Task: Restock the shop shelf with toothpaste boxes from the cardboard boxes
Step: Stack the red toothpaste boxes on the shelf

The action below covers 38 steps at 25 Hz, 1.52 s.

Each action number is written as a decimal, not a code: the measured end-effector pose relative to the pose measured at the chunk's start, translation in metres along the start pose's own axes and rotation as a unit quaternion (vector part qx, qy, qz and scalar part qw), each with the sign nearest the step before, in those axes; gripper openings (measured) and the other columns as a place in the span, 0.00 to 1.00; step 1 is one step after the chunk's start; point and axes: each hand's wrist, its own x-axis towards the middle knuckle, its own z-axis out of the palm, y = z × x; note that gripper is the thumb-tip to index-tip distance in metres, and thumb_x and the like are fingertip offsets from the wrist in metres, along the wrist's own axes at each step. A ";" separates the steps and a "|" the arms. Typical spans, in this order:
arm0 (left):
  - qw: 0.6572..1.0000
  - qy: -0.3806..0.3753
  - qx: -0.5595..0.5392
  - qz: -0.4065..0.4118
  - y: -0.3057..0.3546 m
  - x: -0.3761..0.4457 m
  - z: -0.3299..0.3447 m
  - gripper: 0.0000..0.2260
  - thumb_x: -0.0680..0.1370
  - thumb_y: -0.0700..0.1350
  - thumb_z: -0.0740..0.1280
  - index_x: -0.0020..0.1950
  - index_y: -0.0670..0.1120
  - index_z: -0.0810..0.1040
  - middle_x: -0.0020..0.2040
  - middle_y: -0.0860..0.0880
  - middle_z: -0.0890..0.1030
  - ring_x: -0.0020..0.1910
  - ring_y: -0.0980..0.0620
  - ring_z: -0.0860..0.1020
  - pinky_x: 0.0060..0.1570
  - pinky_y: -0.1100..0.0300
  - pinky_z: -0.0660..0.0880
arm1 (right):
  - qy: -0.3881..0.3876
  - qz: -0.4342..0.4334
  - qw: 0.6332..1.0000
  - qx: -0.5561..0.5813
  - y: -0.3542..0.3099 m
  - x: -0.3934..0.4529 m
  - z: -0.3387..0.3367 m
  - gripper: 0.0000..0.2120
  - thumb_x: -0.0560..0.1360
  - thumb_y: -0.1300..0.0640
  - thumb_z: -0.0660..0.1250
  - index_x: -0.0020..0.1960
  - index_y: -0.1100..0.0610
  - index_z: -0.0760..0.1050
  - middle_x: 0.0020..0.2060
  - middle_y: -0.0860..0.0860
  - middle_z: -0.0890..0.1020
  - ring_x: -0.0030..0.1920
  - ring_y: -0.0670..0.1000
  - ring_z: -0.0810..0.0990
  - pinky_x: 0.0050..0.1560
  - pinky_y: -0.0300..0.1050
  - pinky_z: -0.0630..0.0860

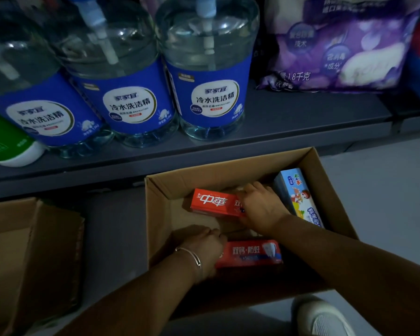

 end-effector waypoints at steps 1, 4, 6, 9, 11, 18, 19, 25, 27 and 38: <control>1.000 0.005 -0.008 -0.005 -0.005 -0.005 -0.007 0.25 0.72 0.43 0.69 0.67 0.42 0.66 0.65 0.43 0.69 0.64 0.44 0.68 0.65 0.54 0.65 | 0.000 -0.005 1.000 0.002 0.001 -0.004 -0.007 0.26 0.75 0.49 0.64 0.71 0.56 0.64 0.65 0.56 0.69 0.67 0.56 0.66 0.68 0.52 0.63; 0.999 0.048 -0.003 0.004 -0.016 -0.026 -0.030 0.25 0.71 0.47 0.70 0.66 0.46 0.68 0.64 0.46 0.71 0.63 0.46 0.70 0.65 0.56 0.67 | 0.008 -0.021 1.000 0.012 -0.001 -0.016 -0.035 0.27 0.74 0.47 0.66 0.69 0.55 0.65 0.66 0.55 0.70 0.66 0.55 0.66 0.68 0.51 0.63; 0.997 0.075 0.007 0.012 -0.019 -0.048 -0.053 0.24 0.71 0.49 0.70 0.65 0.47 0.69 0.63 0.47 0.72 0.63 0.47 0.71 0.65 0.55 0.68 | 0.028 -0.036 0.999 0.009 -0.005 -0.028 -0.065 0.26 0.74 0.46 0.66 0.68 0.55 0.67 0.65 0.54 0.70 0.66 0.55 0.67 0.67 0.51 0.64; 0.994 0.101 0.022 0.022 -0.015 -0.093 -0.097 0.24 0.73 0.48 0.69 0.67 0.48 0.68 0.64 0.47 0.71 0.64 0.47 0.69 0.64 0.55 0.68 | 0.064 -0.059 0.996 -0.014 -0.013 -0.056 -0.124 0.24 0.73 0.45 0.66 0.65 0.55 0.70 0.62 0.54 0.72 0.64 0.54 0.69 0.64 0.49 0.67; 0.991 0.134 0.024 0.018 -0.012 -0.129 -0.128 0.24 0.72 0.47 0.69 0.67 0.47 0.68 0.62 0.46 0.71 0.62 0.47 0.69 0.62 0.56 0.67 | 0.097 -0.073 0.992 -0.017 -0.021 -0.076 -0.165 0.24 0.72 0.42 0.66 0.63 0.55 0.73 0.59 0.53 0.74 0.61 0.54 0.72 0.61 0.47 0.71; 0.965 0.259 0.044 -0.011 -0.011 -0.256 -0.217 0.22 0.71 0.48 0.69 0.64 0.46 0.71 0.60 0.46 0.74 0.60 0.48 0.72 0.60 0.59 0.70 | 0.189 -0.097 0.976 -0.038 -0.062 -0.148 -0.299 0.19 0.69 0.42 0.69 0.52 0.53 0.77 0.52 0.51 0.79 0.51 0.52 0.79 0.49 0.46 0.78; 0.960 0.274 0.055 -0.019 -0.014 -0.272 -0.229 0.23 0.71 0.48 0.70 0.65 0.46 0.71 0.61 0.46 0.73 0.61 0.49 0.72 0.61 0.59 0.69 | 0.198 -0.101 0.974 -0.042 -0.071 -0.157 -0.319 0.19 0.69 0.42 0.69 0.53 0.53 0.77 0.52 0.51 0.79 0.51 0.51 0.79 0.50 0.46 0.78; 0.937 0.324 0.111 -0.066 -0.040 -0.342 -0.295 0.25 0.70 0.48 0.70 0.66 0.47 0.70 0.60 0.47 0.73 0.59 0.49 0.72 0.58 0.60 0.70 | 0.272 -0.127 0.953 -0.052 -0.112 -0.185 -0.419 0.22 0.69 0.43 0.70 0.59 0.52 0.76 0.54 0.50 0.76 0.52 0.49 0.76 0.49 0.42 0.74; 0.930 0.340 0.117 -0.075 -0.053 -0.356 -0.311 0.25 0.71 0.49 0.70 0.66 0.48 0.69 0.61 0.49 0.72 0.60 0.51 0.71 0.59 0.59 0.70 | 0.299 -0.132 0.944 -0.052 -0.121 -0.183 -0.441 0.19 0.70 0.44 0.70 0.56 0.53 0.76 0.51 0.50 0.76 0.47 0.47 0.74 0.45 0.40 0.70; 0.897 0.400 0.136 -0.130 -0.115 -0.376 -0.381 0.27 0.73 0.49 0.68 0.71 0.49 0.64 0.66 0.51 0.69 0.65 0.54 0.68 0.62 0.65 0.66 | 0.398 -0.112 0.909 -0.053 -0.135 -0.132 -0.516 0.23 0.71 0.46 0.71 0.62 0.54 0.74 0.56 0.50 0.74 0.60 0.50 0.72 0.55 0.44 0.73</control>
